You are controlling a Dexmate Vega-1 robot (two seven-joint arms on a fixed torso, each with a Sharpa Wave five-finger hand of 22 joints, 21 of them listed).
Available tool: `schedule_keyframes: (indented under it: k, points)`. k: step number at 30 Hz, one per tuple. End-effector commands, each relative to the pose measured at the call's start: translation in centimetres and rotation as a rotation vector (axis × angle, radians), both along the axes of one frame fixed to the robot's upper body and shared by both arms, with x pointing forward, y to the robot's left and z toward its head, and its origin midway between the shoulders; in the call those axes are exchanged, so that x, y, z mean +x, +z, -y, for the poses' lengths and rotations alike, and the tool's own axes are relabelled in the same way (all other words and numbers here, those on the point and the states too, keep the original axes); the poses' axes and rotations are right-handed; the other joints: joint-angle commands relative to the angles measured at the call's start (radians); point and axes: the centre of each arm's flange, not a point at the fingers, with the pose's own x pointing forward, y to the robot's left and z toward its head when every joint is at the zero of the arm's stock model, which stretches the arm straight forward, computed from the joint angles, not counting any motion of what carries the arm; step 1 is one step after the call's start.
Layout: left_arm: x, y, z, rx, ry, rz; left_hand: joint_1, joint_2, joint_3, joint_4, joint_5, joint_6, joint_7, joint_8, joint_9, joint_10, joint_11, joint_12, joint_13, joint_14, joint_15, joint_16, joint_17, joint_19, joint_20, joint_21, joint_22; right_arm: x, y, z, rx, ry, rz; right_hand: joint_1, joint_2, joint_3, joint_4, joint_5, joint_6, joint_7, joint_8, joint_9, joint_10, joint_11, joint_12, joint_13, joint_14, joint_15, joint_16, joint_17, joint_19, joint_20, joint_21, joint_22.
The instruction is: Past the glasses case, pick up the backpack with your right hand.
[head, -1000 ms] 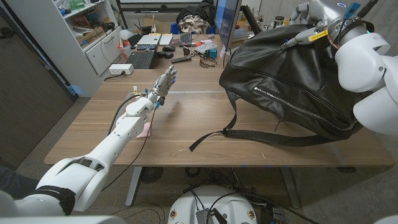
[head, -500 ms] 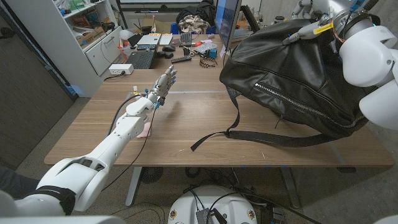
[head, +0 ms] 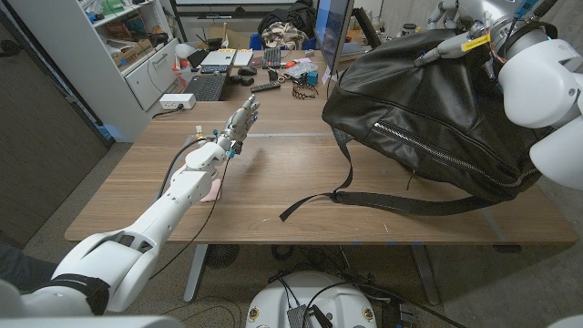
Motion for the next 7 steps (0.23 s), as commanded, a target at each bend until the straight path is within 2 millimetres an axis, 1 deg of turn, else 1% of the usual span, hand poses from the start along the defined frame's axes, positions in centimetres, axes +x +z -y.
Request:
schedule_keyframes:
  k: [1, 7]
  points:
    - [0.07, 0.20, 0.25, 0.012, 0.001, -0.006, 0.004, 0.010, -0.004, 0.001, 0.001, 0.007, 0.000, 0.001, 0.005, 0.004, -0.002, 0.005, 0.005, -0.005, -0.001, 0.005, 0.003, -0.008, -0.005, 0.007, 0.006, 0.03, -0.31, 0.11, 0.004, 0.004, 0.010, 0.358, 0.365, -0.003, -0.001, 0.006, -0.002, -0.002, 0.008, 0.000, 0.002, -0.003, 0.003, 0.003, 0.010, -0.099, 0.007, -0.002, -0.009, -0.093, 0.010, 0.001]
    - [0.20, 0.36, 0.53, 0.016, -0.002, -0.003, 0.004, 0.010, -0.005, 0.000, 0.000, 0.007, 0.000, 0.000, 0.005, 0.004, -0.001, 0.005, 0.005, -0.004, -0.001, 0.005, 0.003, -0.008, -0.004, 0.007, 0.006, 0.19, -0.35, 0.19, 0.004, 0.003, 0.003, 0.359, 0.366, -0.002, -0.001, 0.006, -0.001, -0.001, 0.010, 0.001, 0.001, -0.003, 0.002, 0.003, 0.012, -0.099, 0.012, 0.000, -0.011, -0.093, 0.013, 0.000]
